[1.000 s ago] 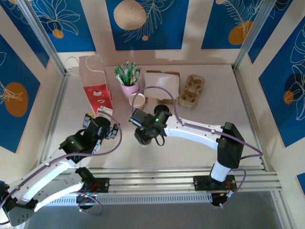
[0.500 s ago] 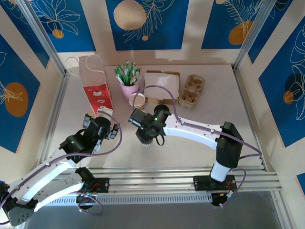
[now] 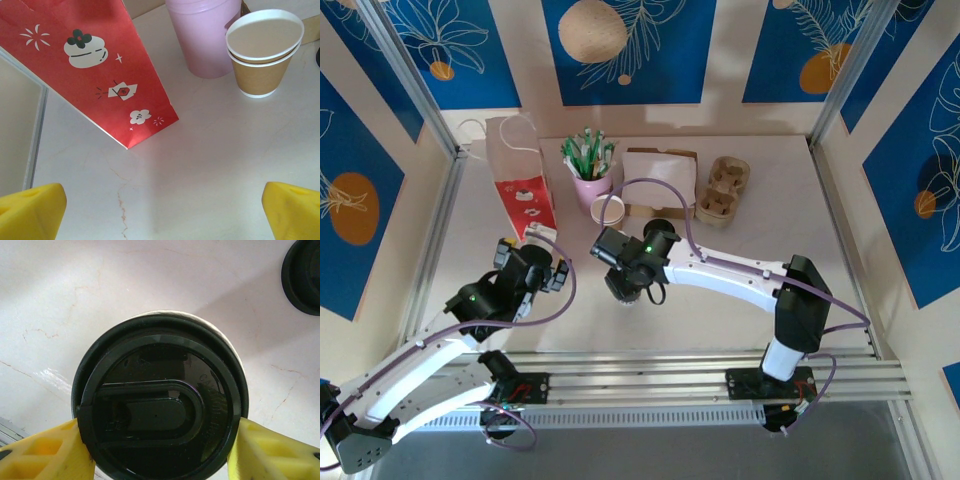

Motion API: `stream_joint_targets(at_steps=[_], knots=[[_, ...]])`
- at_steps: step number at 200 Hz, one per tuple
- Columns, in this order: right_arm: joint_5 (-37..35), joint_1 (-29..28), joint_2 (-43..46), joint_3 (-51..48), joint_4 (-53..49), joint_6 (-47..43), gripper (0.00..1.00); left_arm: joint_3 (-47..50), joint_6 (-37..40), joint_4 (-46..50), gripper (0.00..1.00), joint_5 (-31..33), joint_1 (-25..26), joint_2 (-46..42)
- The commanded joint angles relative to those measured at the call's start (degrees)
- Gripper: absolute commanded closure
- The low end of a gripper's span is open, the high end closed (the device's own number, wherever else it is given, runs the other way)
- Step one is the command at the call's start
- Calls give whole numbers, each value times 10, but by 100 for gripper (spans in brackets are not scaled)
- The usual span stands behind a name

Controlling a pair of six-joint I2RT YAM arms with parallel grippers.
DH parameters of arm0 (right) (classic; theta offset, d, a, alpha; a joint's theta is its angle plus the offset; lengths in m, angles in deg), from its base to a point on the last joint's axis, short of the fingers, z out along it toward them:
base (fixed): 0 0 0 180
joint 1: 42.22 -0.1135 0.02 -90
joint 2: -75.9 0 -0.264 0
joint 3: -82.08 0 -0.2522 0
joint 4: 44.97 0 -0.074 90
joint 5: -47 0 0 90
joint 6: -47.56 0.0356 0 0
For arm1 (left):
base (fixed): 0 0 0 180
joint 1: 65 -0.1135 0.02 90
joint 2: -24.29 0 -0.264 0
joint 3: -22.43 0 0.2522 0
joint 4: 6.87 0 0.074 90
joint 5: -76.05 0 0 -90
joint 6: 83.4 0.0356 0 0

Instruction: Pack the takeout coffee

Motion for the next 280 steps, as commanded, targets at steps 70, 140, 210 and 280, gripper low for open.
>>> stream_joint_targets(at_steps=[70, 140, 210, 280], knots=[[4, 4, -34, -43, -31, 29, 40, -3, 2, 7, 0, -3, -6, 0], [12, -8, -59, -58, -33, 42, 40, -3, 1, 8, 0, -5, -6, 0], [56, 4, -60, -83, -21, 52, 40, -4, 2, 8, 0, -12, -7, 4], [45, -2, -88, -101, -23, 68, 41, -4, 1, 9, 0, -15, -7, 5]])
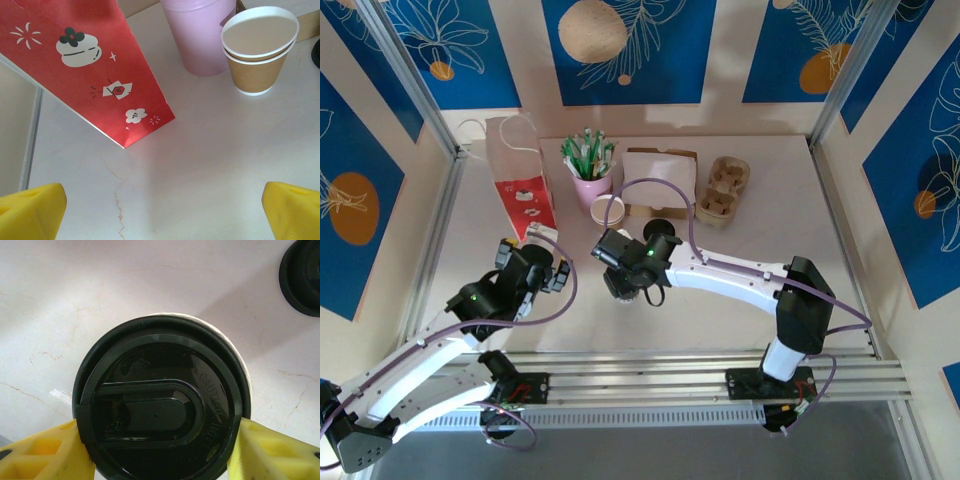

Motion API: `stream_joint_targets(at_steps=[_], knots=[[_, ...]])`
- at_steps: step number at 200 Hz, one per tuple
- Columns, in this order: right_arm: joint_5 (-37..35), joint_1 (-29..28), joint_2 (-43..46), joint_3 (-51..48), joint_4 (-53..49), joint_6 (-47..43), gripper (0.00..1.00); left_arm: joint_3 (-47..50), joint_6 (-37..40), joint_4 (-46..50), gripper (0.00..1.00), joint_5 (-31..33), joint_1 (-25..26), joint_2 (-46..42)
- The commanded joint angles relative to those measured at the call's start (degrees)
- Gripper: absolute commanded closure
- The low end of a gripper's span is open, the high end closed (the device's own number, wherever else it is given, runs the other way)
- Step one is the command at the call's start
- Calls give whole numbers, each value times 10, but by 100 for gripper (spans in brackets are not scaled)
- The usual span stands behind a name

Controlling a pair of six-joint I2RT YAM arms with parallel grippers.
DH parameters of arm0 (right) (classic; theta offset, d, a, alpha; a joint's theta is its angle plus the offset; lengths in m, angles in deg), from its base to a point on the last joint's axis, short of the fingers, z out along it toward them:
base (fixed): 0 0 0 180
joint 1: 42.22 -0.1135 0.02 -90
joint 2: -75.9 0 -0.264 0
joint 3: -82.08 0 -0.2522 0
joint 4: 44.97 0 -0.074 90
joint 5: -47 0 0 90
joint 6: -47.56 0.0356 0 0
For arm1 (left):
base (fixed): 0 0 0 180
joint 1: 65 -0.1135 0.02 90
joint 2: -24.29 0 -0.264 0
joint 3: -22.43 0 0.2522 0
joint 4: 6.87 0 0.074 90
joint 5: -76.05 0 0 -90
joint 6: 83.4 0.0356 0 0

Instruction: Pack the takeout coffee

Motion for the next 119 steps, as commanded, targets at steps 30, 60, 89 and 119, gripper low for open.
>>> stream_joint_targets(at_steps=[30, 60, 89, 119], knots=[[58, -1, -98, -77, -70, 25, 41, -3, 1, 9, 0, -9, -7, 3], [61, 0, -101, -86, -67, 27, 41, -7, 1, 14, 0, -16, -7, 7], [68, 0, -105, -94, -62, 26, 41, -12, 3, 19, 3, -28, -7, 12], [77, 1, -112, -99, -57, 27, 41, -14, 1, 24, 5, -42, -6, 14]])
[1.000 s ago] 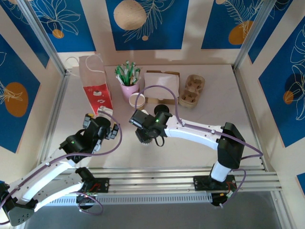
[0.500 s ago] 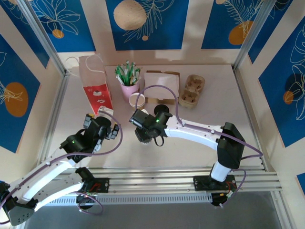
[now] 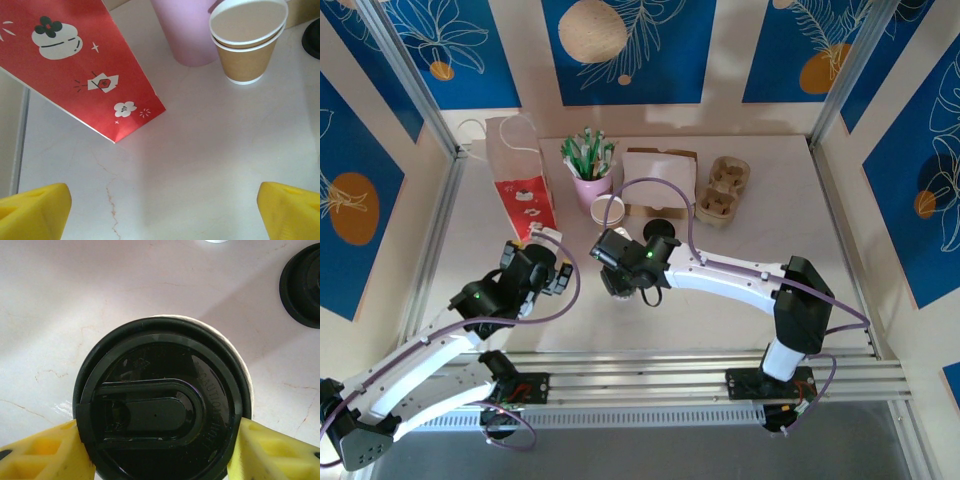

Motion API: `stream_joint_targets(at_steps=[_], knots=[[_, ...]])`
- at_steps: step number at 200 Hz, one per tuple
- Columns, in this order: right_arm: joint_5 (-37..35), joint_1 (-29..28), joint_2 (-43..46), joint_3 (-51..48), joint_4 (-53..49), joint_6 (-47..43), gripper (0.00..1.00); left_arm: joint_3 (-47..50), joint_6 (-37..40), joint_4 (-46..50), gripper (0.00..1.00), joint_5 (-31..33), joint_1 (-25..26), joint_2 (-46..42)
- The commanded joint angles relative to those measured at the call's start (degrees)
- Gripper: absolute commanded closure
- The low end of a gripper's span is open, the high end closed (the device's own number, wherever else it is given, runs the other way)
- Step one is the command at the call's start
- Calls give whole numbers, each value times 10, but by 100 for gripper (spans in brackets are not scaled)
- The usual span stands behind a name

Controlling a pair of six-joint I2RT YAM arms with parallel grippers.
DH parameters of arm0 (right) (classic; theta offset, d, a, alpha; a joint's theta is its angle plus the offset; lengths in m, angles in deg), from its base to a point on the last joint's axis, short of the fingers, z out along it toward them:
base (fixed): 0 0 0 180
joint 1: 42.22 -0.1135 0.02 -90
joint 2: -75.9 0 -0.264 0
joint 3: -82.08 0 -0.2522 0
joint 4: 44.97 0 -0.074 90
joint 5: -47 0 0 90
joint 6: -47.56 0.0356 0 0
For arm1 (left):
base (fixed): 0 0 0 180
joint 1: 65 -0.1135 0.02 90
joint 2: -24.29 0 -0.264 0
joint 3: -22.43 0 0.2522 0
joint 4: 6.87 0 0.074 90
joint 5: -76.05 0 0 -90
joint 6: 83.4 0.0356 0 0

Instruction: Pack the takeout coffee

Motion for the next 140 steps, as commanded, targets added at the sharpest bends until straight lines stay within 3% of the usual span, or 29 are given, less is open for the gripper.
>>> stream_joint_targets(at_steps=[1, 38, 140], knots=[[88, 2, -108, -88, -95, 18, 41, -14, 0, 13, 5, -16, -6, 3], [92, 6, -109, -97, -93, 17, 41, -18, -2, 18, 14, -30, -7, 4], [112, 27, -44, -77, -106, -3, 42, -20, -16, 21, 22, -31, -12, -9]])
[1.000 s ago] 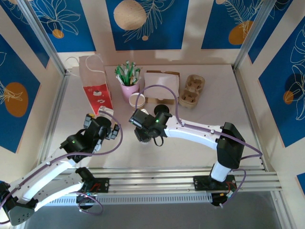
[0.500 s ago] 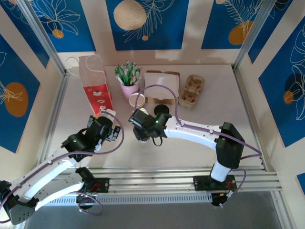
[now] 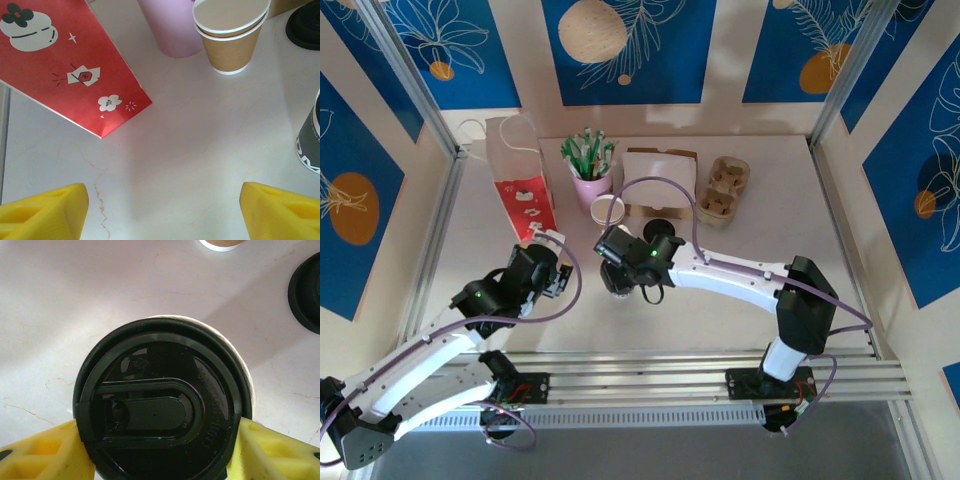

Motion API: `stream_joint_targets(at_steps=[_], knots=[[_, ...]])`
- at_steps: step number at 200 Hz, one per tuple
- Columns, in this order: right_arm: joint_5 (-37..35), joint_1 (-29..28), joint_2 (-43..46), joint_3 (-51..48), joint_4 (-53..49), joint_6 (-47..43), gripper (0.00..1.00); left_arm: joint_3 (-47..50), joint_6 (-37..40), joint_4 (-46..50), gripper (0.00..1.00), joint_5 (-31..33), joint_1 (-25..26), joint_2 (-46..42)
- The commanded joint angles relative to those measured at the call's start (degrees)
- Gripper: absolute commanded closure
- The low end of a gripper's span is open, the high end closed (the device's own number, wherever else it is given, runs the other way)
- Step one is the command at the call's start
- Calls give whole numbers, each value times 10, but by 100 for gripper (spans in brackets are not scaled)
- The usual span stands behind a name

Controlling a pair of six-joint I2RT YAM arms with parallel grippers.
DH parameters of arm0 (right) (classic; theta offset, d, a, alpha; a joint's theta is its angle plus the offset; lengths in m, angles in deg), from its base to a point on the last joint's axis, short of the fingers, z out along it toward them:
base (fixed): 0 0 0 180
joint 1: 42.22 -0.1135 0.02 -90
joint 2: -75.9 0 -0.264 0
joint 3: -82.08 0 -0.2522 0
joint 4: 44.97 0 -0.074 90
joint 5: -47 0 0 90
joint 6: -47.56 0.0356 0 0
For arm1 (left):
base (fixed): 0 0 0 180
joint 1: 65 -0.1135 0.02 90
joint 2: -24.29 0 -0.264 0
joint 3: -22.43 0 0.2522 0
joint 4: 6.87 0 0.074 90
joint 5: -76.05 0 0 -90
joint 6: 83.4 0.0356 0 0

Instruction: Pack the takeout coffee

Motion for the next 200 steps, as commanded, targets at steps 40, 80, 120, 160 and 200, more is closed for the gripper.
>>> stream_joint_targets(at_steps=[40, 80, 120, 160, 200], knots=[[63, 12, -59, -21, -161, -6, 42, -18, -14, 11, 21, -5, -15, -20], [49, 10, -56, 5, -177, -13, 41, -19, -13, 14, 18, -4, -15, -18], [50, 13, -59, 5, -174, -16, 40, -19, -12, 14, 16, -7, -15, -14], [51, 12, -68, 14, -174, -19, 38, -20, -11, 16, 15, -11, -14, -10], [43, 10, -71, 16, -182, -16, 36, -21, -10, 17, 14, -13, -15, -10]])
